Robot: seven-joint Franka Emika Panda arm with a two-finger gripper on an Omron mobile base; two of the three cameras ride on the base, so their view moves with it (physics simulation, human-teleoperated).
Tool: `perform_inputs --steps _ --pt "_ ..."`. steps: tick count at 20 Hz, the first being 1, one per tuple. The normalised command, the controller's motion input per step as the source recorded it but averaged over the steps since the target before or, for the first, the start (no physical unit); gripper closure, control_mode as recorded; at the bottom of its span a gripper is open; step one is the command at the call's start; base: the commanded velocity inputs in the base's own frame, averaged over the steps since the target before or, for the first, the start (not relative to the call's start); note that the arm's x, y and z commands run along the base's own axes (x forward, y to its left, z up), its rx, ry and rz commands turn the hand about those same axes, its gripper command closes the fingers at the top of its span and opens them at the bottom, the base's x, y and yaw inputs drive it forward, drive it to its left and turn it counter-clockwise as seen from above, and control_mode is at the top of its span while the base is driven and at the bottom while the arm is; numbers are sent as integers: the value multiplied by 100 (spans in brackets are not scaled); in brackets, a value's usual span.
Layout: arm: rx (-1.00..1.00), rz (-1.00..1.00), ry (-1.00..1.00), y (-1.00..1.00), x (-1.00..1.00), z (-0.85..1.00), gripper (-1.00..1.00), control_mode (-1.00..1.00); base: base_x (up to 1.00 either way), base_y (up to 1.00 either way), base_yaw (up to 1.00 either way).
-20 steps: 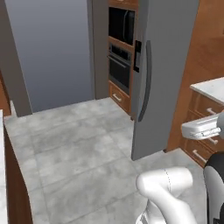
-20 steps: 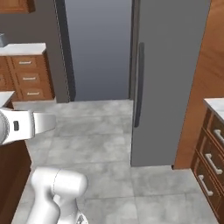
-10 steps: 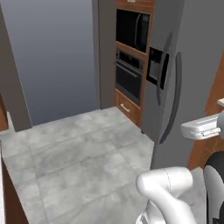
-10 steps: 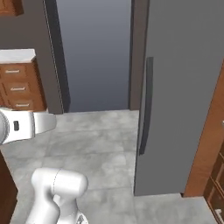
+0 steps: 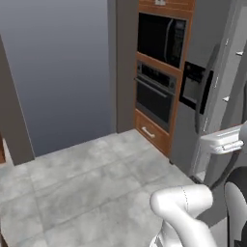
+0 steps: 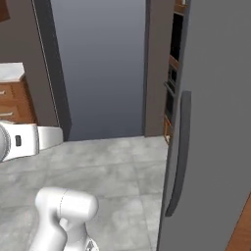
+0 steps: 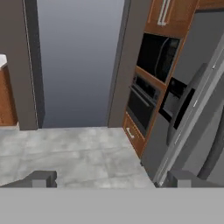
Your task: Take the cake and donut from the fridge and place them on the empty tray on the dining counter.
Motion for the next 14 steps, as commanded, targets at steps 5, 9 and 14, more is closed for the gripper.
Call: perform_inputs --steps 5,9,14 --pt "0 0 0 0 0 0 -100 100 100 0 -25" --pt "0 0 0 0 0 0 -100 100 100 0 -40" --pt "0 0 0 0 0 0 -100 100 85 0 -49"
